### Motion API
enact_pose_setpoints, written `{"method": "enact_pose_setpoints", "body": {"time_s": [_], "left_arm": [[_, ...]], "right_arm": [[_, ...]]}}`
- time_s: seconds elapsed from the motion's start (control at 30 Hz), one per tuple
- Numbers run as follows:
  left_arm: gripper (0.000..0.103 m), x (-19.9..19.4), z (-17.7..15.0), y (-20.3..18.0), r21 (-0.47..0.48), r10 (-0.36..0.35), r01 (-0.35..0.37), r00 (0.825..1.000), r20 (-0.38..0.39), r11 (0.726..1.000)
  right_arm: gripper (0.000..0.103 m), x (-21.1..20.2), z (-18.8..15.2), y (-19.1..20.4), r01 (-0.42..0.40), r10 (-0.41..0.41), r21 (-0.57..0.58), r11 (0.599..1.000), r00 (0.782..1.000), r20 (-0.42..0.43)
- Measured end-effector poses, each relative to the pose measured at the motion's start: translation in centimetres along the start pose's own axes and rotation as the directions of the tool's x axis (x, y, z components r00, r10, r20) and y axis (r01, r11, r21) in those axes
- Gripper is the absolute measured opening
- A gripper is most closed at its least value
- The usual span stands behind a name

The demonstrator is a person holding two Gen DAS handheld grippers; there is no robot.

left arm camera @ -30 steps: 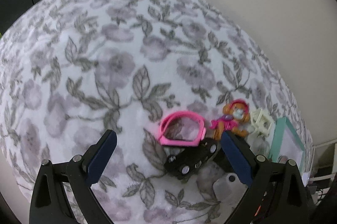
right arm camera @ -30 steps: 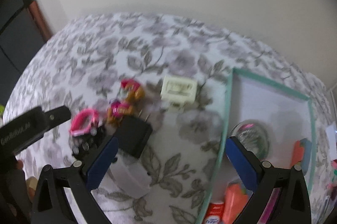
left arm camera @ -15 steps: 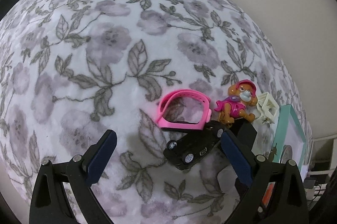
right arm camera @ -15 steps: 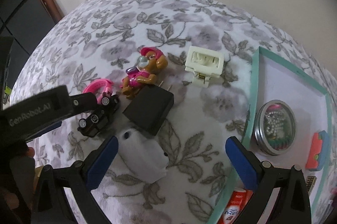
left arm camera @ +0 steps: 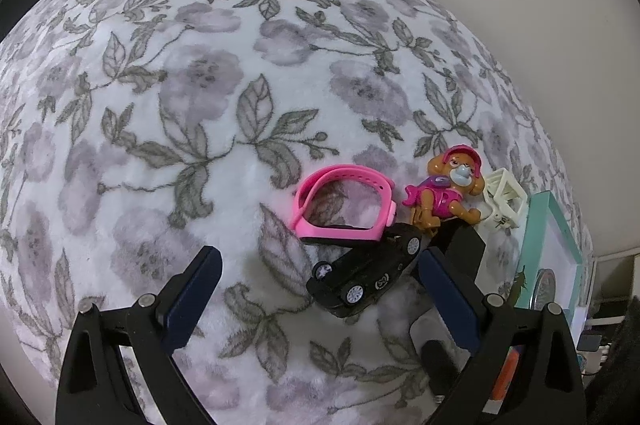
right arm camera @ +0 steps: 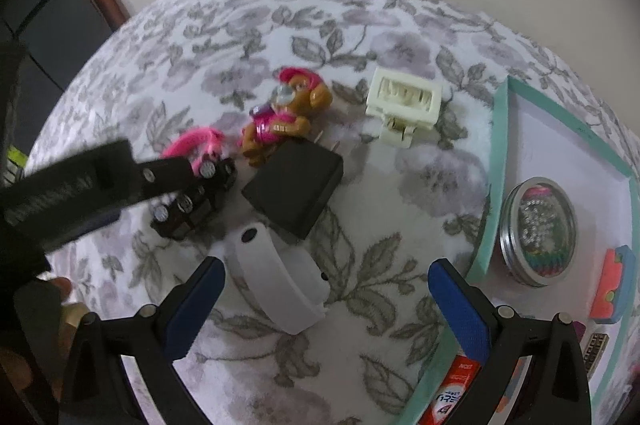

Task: Organize rigid objects
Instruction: 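Grasp the black toy car with the left gripper while the right grasps the white band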

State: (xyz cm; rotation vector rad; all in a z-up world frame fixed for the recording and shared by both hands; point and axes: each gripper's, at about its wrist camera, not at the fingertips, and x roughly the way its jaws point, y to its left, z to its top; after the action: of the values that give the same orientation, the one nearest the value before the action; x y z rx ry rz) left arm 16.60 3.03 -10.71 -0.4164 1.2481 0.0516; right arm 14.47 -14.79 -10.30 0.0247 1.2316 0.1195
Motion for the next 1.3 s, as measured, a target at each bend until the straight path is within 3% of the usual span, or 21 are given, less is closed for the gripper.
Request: {"method": "enact_pose_setpoints", "body": {"time_s": [0.2, 0.57, 0.6, 0.7, 0.77, 0.83, 0.93, 1.3], "left_arm": [[0.097, 0.4, -0.1, -0.8, 0.047, -0.046, 0.046, 0.999, -0.003, 0.998], [0.074, 1.5, -0.2, -1.6, 0.099, -0.068, 0.069, 0.998, -0.009, 0.993], [0.068, 1.6, -0.4, -1.6, 0.103, -0.065, 0.066, 0.998, -0.012, 0.992], [0.061, 1.5, -0.5, -1.7, 0.114, -0.069, 0.07, 0.998, -0.01, 0.991], [0.053, 1.4, -0.6, -1.8, 0.122, -0.077, 0.078, 0.997, -0.011, 0.989], [0.044, 1.2, -0.7, -2.1, 0.14, -0.082, 0.083, 0.997, -0.015, 0.987], [0.042, 1.2, -0.7, -3.0, 0.171, -0.051, 0.053, 0.999, -0.014, 0.984], [0.041, 2.2, -2.1, -5.2, 0.312, 0.094, -0.085, 0.995, -0.014, 0.946]], "right_arm": [[0.096, 1.7, -0.7, 0.7, 0.023, -0.024, -0.041, 0.999, 0.999, -0.036], [0.079, 2.5, -1.2, 1.2, 0.04, -0.042, -0.058, 0.998, 0.999, -0.032], [0.078, 2.5, -1.2, 1.2, 0.038, -0.039, -0.054, 0.998, 0.999, -0.03], [0.067, 2.2, -1.2, 0.8, 0.035, -0.036, -0.039, 0.999, 0.999, -0.02], [0.051, 2.0, -1.1, 0.5, 0.036, -0.036, -0.027, 0.999, 0.999, -0.011], [0.042, 1.6, -0.9, 0.1, 0.036, -0.036, -0.014, 0.999, 0.999, -0.007], [0.036, 1.3, -0.9, -0.6, 0.026, -0.026, 0.01, 1.0, 1.0, -0.008], [0.037, 0.8, -1.3, -1.5, -0.007, 0.008, 0.047, 0.999, 1.0, -0.015]]}}
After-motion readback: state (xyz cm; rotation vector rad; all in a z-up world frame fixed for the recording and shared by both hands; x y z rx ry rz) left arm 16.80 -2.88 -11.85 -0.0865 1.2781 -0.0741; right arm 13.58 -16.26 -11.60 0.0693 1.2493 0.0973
